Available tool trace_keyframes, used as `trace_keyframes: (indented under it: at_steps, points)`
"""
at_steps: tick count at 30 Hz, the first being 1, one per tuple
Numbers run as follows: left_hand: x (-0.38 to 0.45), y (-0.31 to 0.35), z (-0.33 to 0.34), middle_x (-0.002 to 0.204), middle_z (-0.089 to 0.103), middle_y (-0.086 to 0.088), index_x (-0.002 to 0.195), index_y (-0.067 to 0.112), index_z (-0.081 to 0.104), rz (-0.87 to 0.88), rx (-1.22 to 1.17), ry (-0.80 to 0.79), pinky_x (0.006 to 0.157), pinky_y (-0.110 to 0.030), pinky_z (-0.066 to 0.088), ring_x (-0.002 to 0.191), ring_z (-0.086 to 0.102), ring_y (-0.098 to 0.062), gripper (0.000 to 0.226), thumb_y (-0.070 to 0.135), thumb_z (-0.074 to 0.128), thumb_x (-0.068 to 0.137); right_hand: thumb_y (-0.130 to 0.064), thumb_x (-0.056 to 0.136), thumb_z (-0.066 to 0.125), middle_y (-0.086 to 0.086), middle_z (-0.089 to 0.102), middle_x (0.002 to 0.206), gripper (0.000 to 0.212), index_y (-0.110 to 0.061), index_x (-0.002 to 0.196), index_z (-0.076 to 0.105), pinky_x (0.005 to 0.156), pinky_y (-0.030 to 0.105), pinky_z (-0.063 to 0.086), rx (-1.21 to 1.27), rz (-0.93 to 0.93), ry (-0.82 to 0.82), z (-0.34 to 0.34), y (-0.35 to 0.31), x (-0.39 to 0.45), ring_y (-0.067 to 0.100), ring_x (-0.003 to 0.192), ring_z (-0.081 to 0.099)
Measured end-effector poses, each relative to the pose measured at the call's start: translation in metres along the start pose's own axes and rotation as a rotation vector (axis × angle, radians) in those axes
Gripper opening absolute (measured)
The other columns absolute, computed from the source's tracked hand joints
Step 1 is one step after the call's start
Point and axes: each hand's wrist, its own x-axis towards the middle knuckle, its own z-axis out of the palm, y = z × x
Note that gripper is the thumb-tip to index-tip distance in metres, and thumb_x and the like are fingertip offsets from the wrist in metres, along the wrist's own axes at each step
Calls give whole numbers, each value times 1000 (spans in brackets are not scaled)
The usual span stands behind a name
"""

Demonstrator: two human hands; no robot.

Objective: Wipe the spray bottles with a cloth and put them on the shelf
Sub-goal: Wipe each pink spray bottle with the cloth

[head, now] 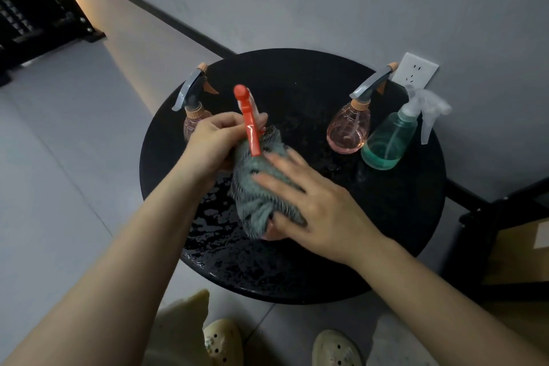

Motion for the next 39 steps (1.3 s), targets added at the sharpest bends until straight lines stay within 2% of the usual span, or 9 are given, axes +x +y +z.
trace_keyframes:
  at_steps: [2,6,10,14,19,23,29,33,39]
  points:
    - [-1,-2,4,67,64,-3,72,12,70,-23,-14,-13,68,-34,46,67,58,-23,37,41,79,50,-42,92,40,-5,28,152,50,-28,140,39,102,36,36,72,82,8,-2,0,7,16,142,16]
    - [-2,-3,5,46,55,10,59,21,67,-59,-17,0,45,-19,38,40,49,-5,20,40,70,53,-39,92,44,5,34,149,52,-19,139,41,107,35,32,-40,-21,-9,0,4,2,21,142,20]
    - [-2,-2,-2,50,62,8,71,17,65,-65,18,-6,48,-22,46,44,57,-4,21,36,69,63,-30,89,54,9,40,145,48,-16,134,45,100,38,45,-127,-262,-93,-1,15,-22,26,140,27]
    - [-2,0,-6,59,67,8,77,16,65,-64,31,-26,48,-26,51,52,63,-6,33,44,67,59,-30,83,58,7,42,143,55,-18,134,42,109,32,29,-224,-372,-124,-1,24,-34,25,139,26]
    - [-5,0,-1,54,60,8,76,13,67,-50,89,-31,46,-17,44,46,55,-4,40,49,69,57,-28,89,54,8,42,144,47,-18,134,45,103,35,42,-88,-221,-6,2,18,-18,24,138,30]
    - [-4,-2,1,77,59,-7,90,5,69,-37,157,24,62,-29,46,68,55,-17,51,47,75,63,-28,92,47,8,43,143,44,-15,134,50,102,38,44,63,-12,105,3,10,-2,21,137,34]
    - [-4,3,-6,57,64,7,94,2,67,-22,148,39,51,-20,51,51,60,-5,38,35,72,76,-26,88,54,11,44,142,45,-13,131,49,100,38,45,-71,-248,-25,6,17,-20,26,138,31]
    - [-2,6,-11,60,68,7,98,0,66,-38,76,31,47,-21,50,51,63,-6,41,34,71,75,-29,86,57,7,40,142,48,-14,130,47,111,35,31,-195,-413,-90,6,23,-34,26,138,29]
    - [1,-2,-5,52,60,8,74,12,65,-62,50,-1,47,-18,45,46,56,-6,23,34,71,74,-25,87,54,8,44,143,47,-15,133,49,106,35,38,-83,-267,-24,3,20,-11,23,138,31]
